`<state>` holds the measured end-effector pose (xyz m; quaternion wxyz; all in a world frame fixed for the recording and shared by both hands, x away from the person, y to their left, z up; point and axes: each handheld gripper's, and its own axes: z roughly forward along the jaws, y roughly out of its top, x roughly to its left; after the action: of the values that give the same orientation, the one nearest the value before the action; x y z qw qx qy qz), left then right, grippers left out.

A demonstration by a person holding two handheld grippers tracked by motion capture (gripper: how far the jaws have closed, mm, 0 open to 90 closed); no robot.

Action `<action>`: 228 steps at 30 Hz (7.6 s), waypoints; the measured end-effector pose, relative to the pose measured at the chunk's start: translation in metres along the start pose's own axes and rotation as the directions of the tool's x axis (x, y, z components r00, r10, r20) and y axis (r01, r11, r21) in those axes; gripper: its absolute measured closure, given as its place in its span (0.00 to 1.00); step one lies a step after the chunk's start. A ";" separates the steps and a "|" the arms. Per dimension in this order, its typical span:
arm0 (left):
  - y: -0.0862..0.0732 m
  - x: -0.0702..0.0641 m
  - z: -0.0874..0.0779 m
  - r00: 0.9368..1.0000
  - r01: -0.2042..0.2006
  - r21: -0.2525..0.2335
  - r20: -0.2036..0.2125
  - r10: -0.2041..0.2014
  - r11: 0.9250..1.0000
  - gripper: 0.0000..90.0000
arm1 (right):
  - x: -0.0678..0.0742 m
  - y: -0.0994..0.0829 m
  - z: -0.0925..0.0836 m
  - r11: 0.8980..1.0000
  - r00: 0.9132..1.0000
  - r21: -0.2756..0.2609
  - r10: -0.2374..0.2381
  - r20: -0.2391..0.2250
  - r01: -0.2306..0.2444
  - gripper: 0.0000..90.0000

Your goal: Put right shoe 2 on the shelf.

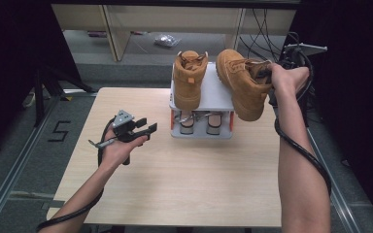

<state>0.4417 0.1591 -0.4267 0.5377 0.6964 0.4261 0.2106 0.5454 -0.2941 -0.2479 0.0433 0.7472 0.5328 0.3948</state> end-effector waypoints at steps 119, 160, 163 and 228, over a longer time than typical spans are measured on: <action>-0.006 -0.014 0.000 0.998 -0.061 -0.010 0.021 0.061 0.998 0.89 | -0.028 -0.100 0.033 0.982 0.980 -0.005 -0.187 -0.075 0.187 0.98; -0.011 -0.011 0.000 0.998 -0.053 -0.009 0.018 0.053 0.999 0.81 | 0.005 -0.136 0.057 0.827 0.844 -0.181 -0.534 0.048 0.533 0.16; -0.011 -0.011 0.001 0.998 -0.054 -0.009 0.019 0.054 0.999 0.81 | 0.006 -0.136 0.056 0.834 0.851 -0.178 -0.524 0.044 0.523 0.17; -0.062 0.012 -0.028 0.999 0.008 -0.036 -0.046 -0.010 0.999 0.65 | -0.117 -0.195 0.023 0.881 0.886 -0.122 -0.462 -0.021 0.457 0.56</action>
<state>0.4044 0.1886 -0.4766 0.5410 0.6796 0.4378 0.2320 0.3971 -0.2996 -0.4218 0.1647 0.5859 0.6724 0.4213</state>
